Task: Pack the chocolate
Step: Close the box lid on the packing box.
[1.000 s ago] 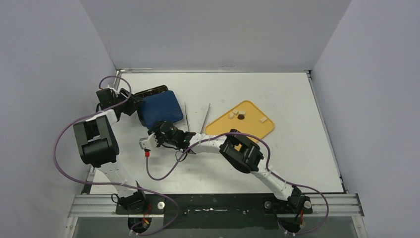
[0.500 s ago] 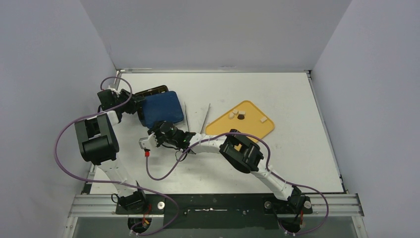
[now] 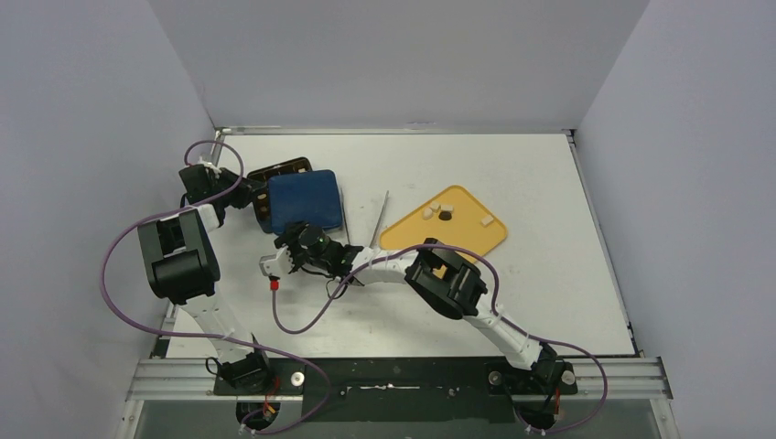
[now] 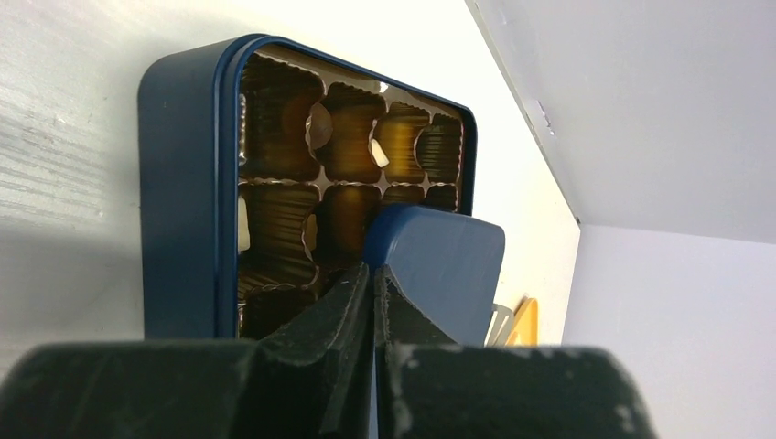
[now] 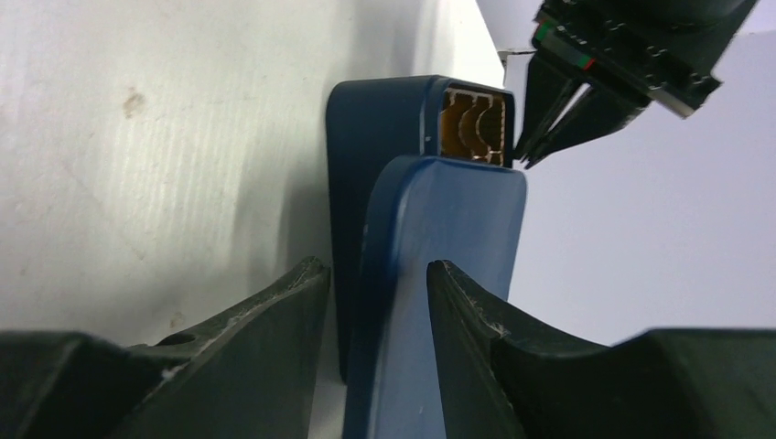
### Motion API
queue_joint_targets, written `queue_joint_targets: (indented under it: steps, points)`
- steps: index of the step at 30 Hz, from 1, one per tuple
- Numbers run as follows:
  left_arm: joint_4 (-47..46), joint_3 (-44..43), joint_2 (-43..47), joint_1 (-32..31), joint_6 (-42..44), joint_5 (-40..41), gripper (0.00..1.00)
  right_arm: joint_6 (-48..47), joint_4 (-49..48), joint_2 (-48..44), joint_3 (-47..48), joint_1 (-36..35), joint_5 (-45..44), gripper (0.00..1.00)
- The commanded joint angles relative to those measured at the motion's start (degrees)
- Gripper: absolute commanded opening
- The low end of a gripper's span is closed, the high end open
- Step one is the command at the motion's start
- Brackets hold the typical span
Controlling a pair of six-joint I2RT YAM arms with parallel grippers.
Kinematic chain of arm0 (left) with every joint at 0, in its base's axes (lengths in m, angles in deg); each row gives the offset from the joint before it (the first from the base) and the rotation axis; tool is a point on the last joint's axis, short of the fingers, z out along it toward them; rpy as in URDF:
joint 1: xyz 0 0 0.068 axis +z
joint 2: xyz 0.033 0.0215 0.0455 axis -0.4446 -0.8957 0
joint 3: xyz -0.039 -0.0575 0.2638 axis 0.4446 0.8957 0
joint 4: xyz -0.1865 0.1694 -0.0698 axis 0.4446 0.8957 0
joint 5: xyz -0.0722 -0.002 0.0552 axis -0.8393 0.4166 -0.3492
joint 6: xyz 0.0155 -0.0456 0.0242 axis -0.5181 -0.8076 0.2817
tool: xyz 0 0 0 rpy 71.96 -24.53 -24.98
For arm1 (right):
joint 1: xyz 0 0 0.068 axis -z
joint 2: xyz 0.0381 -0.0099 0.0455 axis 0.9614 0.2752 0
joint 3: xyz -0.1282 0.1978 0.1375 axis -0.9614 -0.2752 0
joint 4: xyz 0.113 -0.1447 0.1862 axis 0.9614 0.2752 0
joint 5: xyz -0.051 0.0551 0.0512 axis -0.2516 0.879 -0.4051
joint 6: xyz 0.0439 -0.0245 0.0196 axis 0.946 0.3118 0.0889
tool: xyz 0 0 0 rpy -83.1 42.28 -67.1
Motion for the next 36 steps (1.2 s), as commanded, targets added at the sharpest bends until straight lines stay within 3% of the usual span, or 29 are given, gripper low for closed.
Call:
queue_joint_targets:
  steps: [1,4,5,7,9,15,23,26,31,36]
  points:
    - [-3.93,-1.47,1.17,0.35,-0.07,-1.18,0.02,-0.05,-4.52,-6.02,-1.48,-0.01,-0.33,0.45]
    - [-1.93,-2.30,1.41,0.66,0.78,-1.04,0.02,-0.39,-4.49,-6.35,-1.60,0.08,-0.32,0.43]
    - [-0.74,-2.79,1.43,0.77,1.67,-0.98,0.07,-0.61,-4.36,-6.20,-1.65,0.09,-0.31,0.42]
    - [1.46,-3.92,1.52,0.79,3.79,-0.85,0.28,-1.02,-4.44,-6.01,-2.07,0.23,-0.32,0.39]
    - [1.99,-4.37,1.25,0.75,5.30,-1.59,0.41,-1.07,-5.08,-5.91,-2.87,0.32,-0.19,0.37]
    - [-0.87,-4.48,-0.98,0.01,6.63,-4.34,0.51,-0.38,-6.28,-5.53,-3.57,0.31,0.03,0.35]
    - [-6.42,-2.95,-4.81,-1.38,3.35,-6.61,0.50,0.02,-6.64,-5.82,-3.49,0.34,0.33,0.34]
    - [-12.84,-1.40,-5.77,-1.49,-0.92,-9.24,0.49,0.17,-6.63,-5.88,-3.65,0.50,0.54,0.33]
    - [-21.03,0.42,-6.29,-1.49,-6.81,-12.38,0.37,0.21,-6.62,-5.54,-3.45,0.50,0.70,0.33]
    - [-22.61,0.24,-5.97,-0.87,-8.86,-13.90,0.14,0.20,-6.61,-5.43,-3.46,0.51,0.60,0.33]
